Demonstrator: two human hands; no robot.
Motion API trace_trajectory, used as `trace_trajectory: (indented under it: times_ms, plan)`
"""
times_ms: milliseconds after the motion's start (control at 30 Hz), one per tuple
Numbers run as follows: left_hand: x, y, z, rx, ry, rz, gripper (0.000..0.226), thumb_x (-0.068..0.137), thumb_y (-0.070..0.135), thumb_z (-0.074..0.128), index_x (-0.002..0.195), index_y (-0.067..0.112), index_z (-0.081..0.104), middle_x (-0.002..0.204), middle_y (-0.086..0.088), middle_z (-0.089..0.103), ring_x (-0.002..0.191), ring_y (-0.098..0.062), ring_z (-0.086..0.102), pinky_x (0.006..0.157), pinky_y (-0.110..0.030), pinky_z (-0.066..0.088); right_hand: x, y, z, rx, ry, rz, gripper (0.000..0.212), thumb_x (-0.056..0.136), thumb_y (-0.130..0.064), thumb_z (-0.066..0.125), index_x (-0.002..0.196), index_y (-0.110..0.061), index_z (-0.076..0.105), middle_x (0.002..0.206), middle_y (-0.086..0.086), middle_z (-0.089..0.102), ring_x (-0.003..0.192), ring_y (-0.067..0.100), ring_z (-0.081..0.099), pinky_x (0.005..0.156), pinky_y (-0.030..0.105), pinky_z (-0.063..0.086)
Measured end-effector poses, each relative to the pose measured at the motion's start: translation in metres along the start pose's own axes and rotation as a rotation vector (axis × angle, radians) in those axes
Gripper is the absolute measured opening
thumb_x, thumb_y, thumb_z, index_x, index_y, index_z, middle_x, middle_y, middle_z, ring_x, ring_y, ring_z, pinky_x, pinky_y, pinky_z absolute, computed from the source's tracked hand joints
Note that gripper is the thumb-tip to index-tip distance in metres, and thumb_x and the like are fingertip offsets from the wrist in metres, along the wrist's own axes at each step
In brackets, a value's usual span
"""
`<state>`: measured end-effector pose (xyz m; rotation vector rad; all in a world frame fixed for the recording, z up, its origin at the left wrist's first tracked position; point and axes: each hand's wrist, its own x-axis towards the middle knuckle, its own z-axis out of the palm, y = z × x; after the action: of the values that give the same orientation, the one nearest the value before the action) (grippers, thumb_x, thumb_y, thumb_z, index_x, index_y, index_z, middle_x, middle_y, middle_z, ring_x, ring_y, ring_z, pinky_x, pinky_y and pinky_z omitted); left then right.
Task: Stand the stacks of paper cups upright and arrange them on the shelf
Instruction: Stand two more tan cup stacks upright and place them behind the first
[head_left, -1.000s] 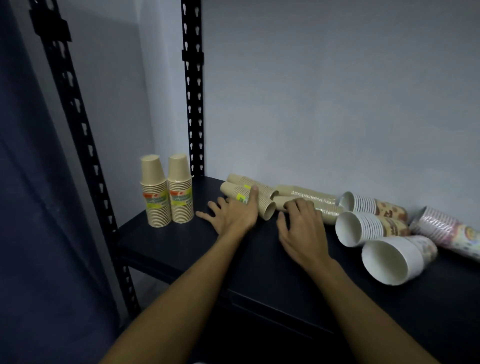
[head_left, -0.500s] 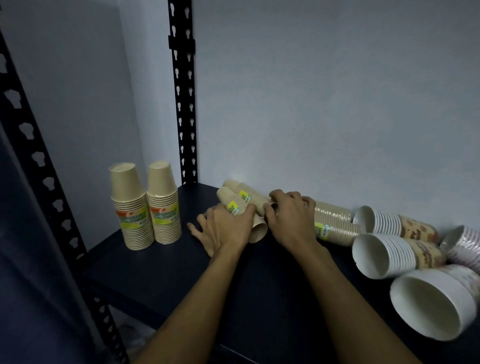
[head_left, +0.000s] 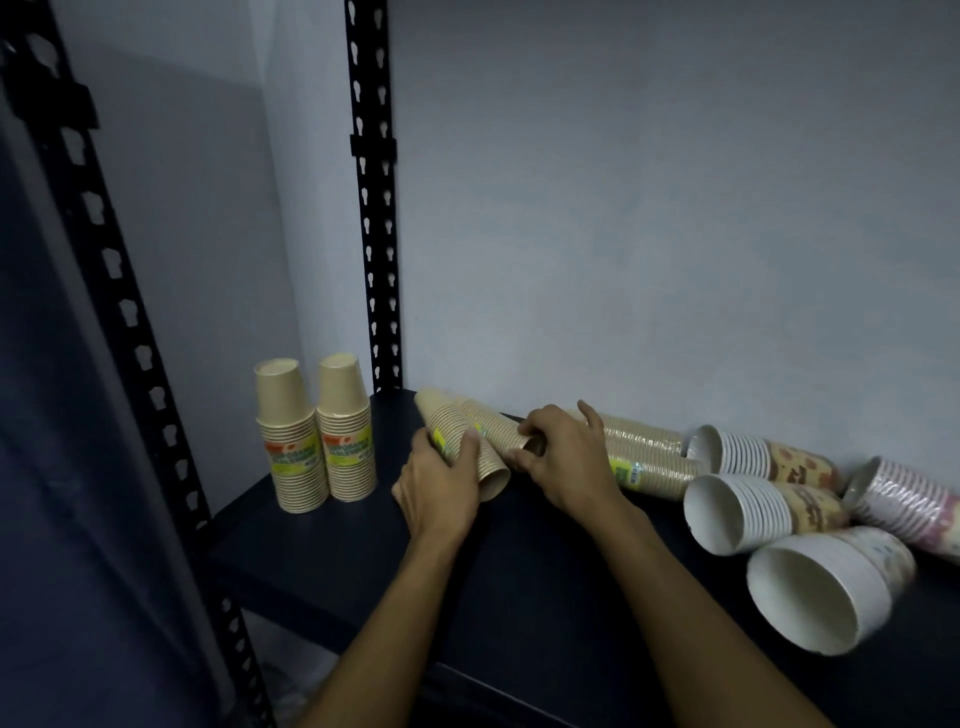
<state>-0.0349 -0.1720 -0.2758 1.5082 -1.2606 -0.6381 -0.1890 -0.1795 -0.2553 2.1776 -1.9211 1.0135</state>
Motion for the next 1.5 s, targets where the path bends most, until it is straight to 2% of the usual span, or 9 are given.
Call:
trace_trajectory:
  times_ms: [167, 333, 633, 833, 967, 1133, 1267, 1400, 1500]
  plan:
    - [-0.026, 0.002, -0.028, -0.114, -0.085, 0.025, 0.052, 0.097, 0.046, 0.059, 0.139, 0.016, 0.052, 0.102, 0.009, 0.060, 0.102, -0.015, 0.061, 0.084, -0.028, 0.044, -0.025, -0.011, -0.012, 0.061, -0.048, -0.017, 0.032, 0.086, -0.035, 0.075, 0.114, -0.022, 0.068, 0.111, -0.010, 0.064, 0.107, 0.013, 0.060, 0.111, 0.027, 0.017]
    - [-0.041, 0.000, -0.043, -0.048, -0.178, 0.036, 0.053, 0.093, 0.054, 0.062, 0.132, 0.018, 0.057, 0.094, 0.015, 0.060, 0.095, -0.010, 0.060, 0.080, -0.026, 0.045, -0.066, -0.016, -0.020, 0.213, -0.010, 0.065, 0.034, 0.082, -0.031, 0.079, 0.113, -0.020, 0.069, 0.109, -0.006, 0.058, 0.105, 0.015, 0.059, 0.098, 0.034, 0.041]
    - [-0.048, 0.001, -0.048, 0.053, -0.281, 0.090, 0.079, 0.071, 0.083, 0.059, 0.127, 0.027, 0.062, 0.106, 0.011, 0.069, 0.106, -0.015, 0.065, 0.096, -0.044, 0.053, -0.107, -0.020, -0.036, 0.558, 0.078, 0.383, 0.029, 0.088, -0.046, 0.072, 0.086, -0.019, 0.064, 0.088, -0.003, 0.068, 0.080, 0.013, 0.064, 0.069, 0.022, 0.048]
    - [-0.050, 0.003, -0.041, 0.286, -0.297, 0.116, 0.081, 0.087, 0.078, 0.039, 0.124, 0.012, 0.067, 0.151, -0.009, 0.045, 0.139, -0.027, 0.031, 0.111, -0.043, 0.031, -0.092, -0.023, -0.032, 0.537, 0.061, 0.529, 0.042, 0.085, -0.055, 0.070, 0.088, -0.013, 0.067, 0.081, -0.001, 0.069, 0.077, 0.014, 0.064, 0.063, 0.024, 0.043]
    - [-0.045, -0.003, -0.041, 0.185, -0.286, 0.113, 0.058, 0.082, 0.071, 0.057, 0.098, 0.017, 0.073, 0.098, 0.008, 0.063, 0.110, -0.017, 0.050, 0.099, -0.037, 0.041, -0.095, -0.018, -0.037, 0.646, -0.021, 0.527, 0.039, 0.079, -0.051, 0.079, 0.088, -0.013, 0.073, 0.080, 0.000, 0.074, 0.075, 0.010, 0.068, 0.066, 0.022, 0.047]
    - [-0.049, 0.000, -0.052, -0.161, -0.412, 0.218, 0.030, 0.090, 0.045, 0.071, 0.118, 0.041, 0.063, 0.094, 0.023, 0.072, 0.088, 0.017, 0.065, 0.073, -0.006, 0.049, -0.098, -0.015, -0.040, 0.791, -0.105, 0.463, 0.038, 0.079, -0.040, 0.084, 0.101, -0.011, 0.073, 0.088, 0.009, 0.078, 0.087, 0.019, 0.076, 0.081, 0.030, 0.059]
    - [-0.043, -0.005, -0.051, -0.261, -0.483, 0.349, 0.053, 0.092, 0.034, 0.073, 0.138, 0.043, 0.050, 0.119, 0.013, 0.072, 0.109, -0.004, 0.068, 0.095, -0.032, 0.055, -0.099, -0.015, -0.039, 0.832, -0.075, 0.366, 0.033, 0.082, -0.021, 0.082, 0.112, -0.010, 0.070, 0.085, 0.004, 0.078, 0.082, 0.012, 0.076, 0.074, 0.018, 0.055]
    - [-0.036, -0.015, -0.047, -0.249, -0.487, 0.288, 0.074, 0.081, 0.041, 0.080, 0.145, 0.036, 0.041, 0.121, 0.009, 0.072, 0.112, -0.007, 0.068, 0.101, -0.043, 0.053, -0.097, -0.011, -0.033, 0.751, -0.086, 0.290, 0.047, 0.080, -0.013, 0.084, 0.123, -0.013, 0.065, 0.103, 0.002, 0.077, 0.095, 0.015, 0.074, 0.091, 0.035, 0.059]
    - [-0.033, -0.019, -0.044, -0.235, -0.499, 0.263, 0.066, 0.079, 0.030, 0.084, 0.135, 0.028, 0.051, 0.124, 0.011, 0.070, 0.115, -0.003, 0.065, 0.105, -0.045, 0.050, -0.098, -0.010, -0.029, 0.666, -0.118, 0.258, 0.055, 0.078, -0.011, 0.084, 0.127, -0.019, 0.061, 0.115, -0.004, 0.073, 0.106, 0.012, 0.070, 0.097, 0.041, 0.056]
